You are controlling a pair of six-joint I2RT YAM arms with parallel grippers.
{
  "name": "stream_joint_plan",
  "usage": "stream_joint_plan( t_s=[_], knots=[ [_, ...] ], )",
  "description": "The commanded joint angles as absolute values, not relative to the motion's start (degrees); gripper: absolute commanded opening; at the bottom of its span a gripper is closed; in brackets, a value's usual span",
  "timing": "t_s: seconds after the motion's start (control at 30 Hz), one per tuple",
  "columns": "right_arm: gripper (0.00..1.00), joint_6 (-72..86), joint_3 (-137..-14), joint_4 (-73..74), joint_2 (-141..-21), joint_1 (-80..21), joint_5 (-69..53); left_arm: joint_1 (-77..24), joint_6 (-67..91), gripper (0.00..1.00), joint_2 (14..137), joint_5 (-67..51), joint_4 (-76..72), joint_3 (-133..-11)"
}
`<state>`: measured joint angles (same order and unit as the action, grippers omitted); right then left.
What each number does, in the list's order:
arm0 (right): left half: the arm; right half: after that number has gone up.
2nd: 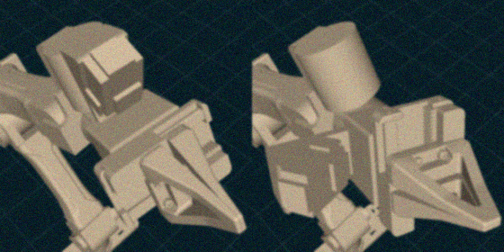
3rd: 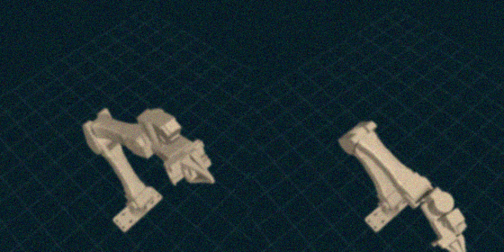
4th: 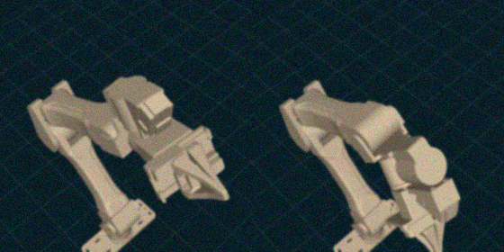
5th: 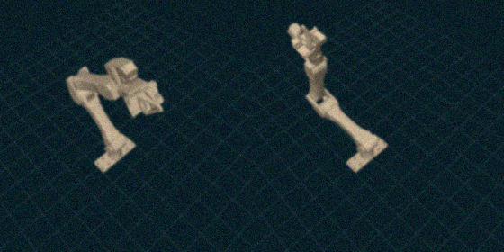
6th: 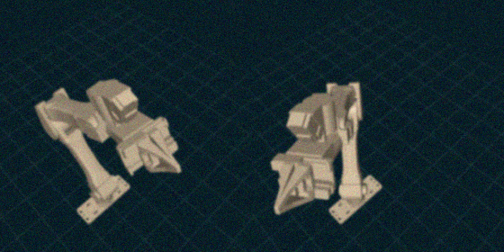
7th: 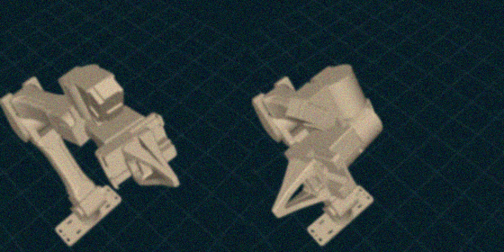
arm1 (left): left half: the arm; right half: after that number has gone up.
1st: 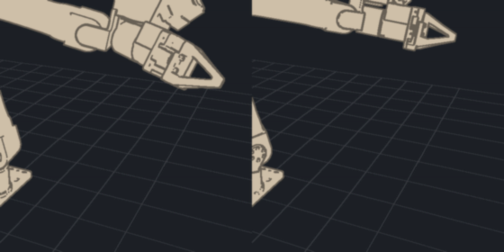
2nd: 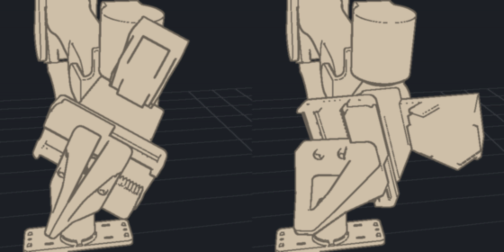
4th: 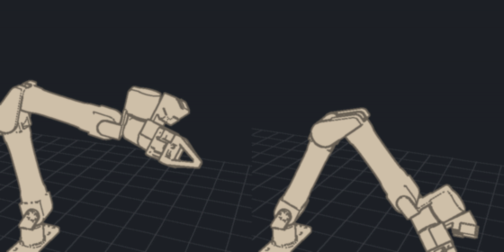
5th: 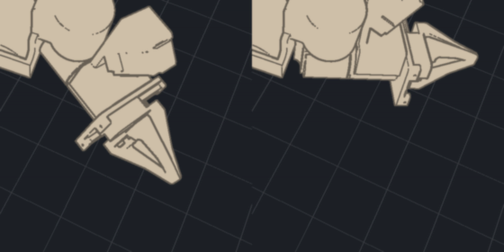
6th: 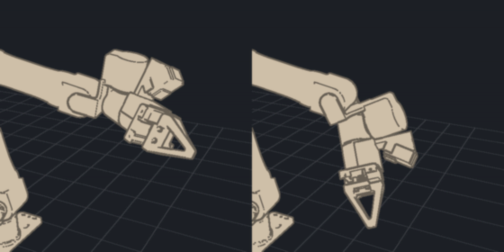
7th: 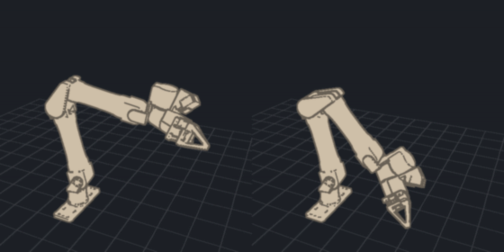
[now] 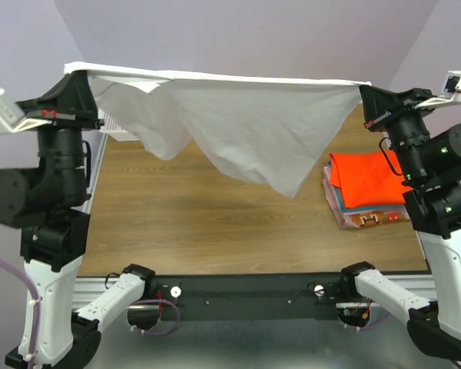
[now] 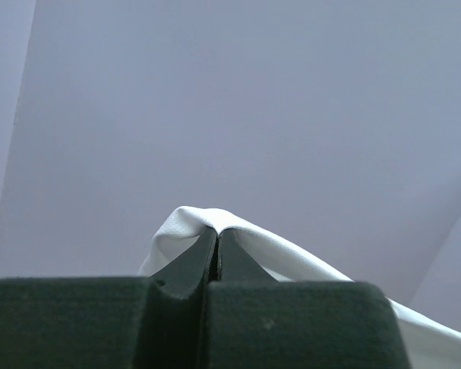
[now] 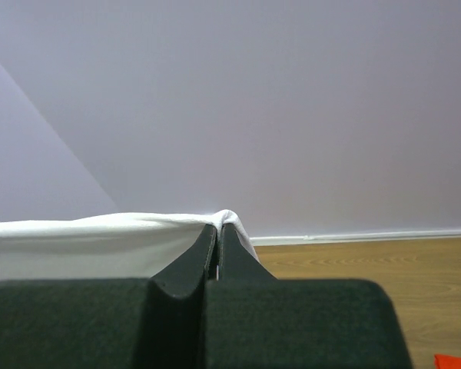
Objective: Fold and stack the t-shirts
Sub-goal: Flatten the tshirt out
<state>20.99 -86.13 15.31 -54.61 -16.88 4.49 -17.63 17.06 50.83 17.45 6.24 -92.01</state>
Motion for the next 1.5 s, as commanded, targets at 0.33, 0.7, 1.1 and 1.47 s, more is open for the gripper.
stream_joint_plan(
  t_s=[0.33, 0.7, 1.1, 1.47],
  knots=[
    [0.00, 18.81, -91.32, 20.57, -62.13, -16.70, 11.23, -17.31, 12.31, 0.00, 56.41, 15.91, 3.79, -92.64],
    [0.00, 15.82, -101.40, 20.30, -82.15, -12.05, 16.36, -16.53, 10.28, 0.00, 78.30, 20.40, -3.24, -98.34],
    [0.01, 14.59, -118.48, 20.04, -94.66, -2.46, 3.87, -15.91, 8.35, 0.00, 92.90, 11.79, -6.33, -116.72],
    [0.00, 12.12, -90.38, 18.99, -84.39, -1.76, 0.88, -16.17, 17.92, 0.00, 75.09, 8.27, -18.09, -74.22]
  ],
)
